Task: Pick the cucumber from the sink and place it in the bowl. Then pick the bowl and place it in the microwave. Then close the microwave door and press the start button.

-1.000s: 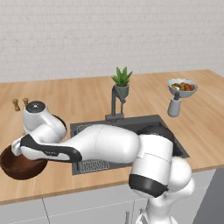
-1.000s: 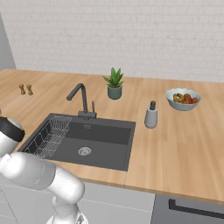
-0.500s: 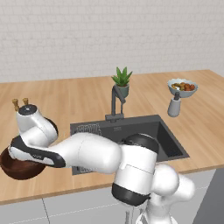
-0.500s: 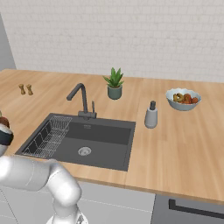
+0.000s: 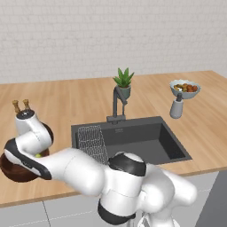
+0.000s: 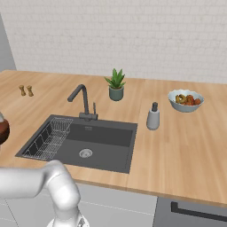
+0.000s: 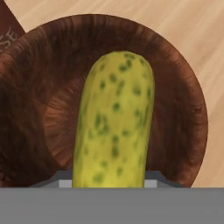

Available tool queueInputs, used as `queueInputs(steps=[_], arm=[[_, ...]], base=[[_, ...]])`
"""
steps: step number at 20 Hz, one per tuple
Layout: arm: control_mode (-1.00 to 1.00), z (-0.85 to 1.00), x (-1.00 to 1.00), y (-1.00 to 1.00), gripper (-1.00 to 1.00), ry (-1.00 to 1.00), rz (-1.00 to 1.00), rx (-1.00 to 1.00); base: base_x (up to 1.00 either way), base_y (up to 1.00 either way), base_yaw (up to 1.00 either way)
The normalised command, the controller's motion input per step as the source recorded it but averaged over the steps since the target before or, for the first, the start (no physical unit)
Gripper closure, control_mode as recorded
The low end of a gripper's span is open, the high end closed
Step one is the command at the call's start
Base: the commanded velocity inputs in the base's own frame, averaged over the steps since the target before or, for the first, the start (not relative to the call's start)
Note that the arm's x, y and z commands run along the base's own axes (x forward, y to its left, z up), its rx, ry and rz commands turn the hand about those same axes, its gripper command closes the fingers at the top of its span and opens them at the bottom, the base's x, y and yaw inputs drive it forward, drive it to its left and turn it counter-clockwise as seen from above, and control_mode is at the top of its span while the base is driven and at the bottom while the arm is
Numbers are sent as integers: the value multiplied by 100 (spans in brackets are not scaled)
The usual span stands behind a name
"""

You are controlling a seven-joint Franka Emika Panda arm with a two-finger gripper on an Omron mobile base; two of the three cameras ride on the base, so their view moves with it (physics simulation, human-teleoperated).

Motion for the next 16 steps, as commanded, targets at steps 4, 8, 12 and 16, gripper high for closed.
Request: queueInputs(steps=[4,8,12,16], arm=[[-100,-28,13,6,100,0,0,-2],[-100,-29,16,6,100,0,0,-1],[-100,-26,16,7,100,2,0,-2],[-100,-22,19,12,100,5,0,-2]], base=[[0,0,0],[0,0,0],[0,0,0],[0,0,0]])
